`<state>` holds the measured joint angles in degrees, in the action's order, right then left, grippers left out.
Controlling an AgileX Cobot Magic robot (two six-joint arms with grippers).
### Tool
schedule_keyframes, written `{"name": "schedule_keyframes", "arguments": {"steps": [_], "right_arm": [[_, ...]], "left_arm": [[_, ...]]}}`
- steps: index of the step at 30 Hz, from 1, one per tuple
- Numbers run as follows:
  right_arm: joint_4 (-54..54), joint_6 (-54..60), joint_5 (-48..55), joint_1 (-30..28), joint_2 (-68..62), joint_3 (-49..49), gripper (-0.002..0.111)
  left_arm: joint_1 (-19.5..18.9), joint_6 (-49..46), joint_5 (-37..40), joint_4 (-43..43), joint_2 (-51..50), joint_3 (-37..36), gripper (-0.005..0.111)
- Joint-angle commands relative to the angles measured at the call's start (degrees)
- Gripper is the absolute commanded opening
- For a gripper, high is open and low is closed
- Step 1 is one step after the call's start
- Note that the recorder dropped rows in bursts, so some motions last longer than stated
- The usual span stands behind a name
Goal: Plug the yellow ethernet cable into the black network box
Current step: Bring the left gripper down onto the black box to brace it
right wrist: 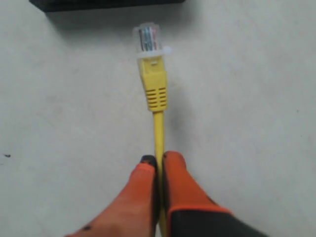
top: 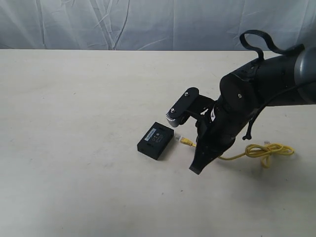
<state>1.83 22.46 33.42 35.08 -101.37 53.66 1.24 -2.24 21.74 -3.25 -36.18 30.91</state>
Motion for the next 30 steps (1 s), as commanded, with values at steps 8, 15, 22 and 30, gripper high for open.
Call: {"name": "schedule_keyframes", "arguments": {"steps": [8,15,22,30], "right_arm": [[0.52,-0.56,0.06,0.05,0.47,-0.2,-0.001],[0.52,-1.53,-0.3,0.32,0.47,-0.2,-0.001],[-0.33,-1.66,-0.8,0.42,0.47,-0.2,-0.001],[-0.31,-2.45,-1.68,3.36,-3.13,-0.2,-0.001]], "left_arm": [[1.41,-26.92,19.23,-23.3,-45.73,23.52,0.0],[11.01,-27.02,18.22,-23.31,-63.65,30.82,0.0],[16.64,-27.74,18.32,-23.42,-73.68,37.53,0.0],[19.46,-32.63,18.74,-28.45,-77.97,40.05,0.0]]}}
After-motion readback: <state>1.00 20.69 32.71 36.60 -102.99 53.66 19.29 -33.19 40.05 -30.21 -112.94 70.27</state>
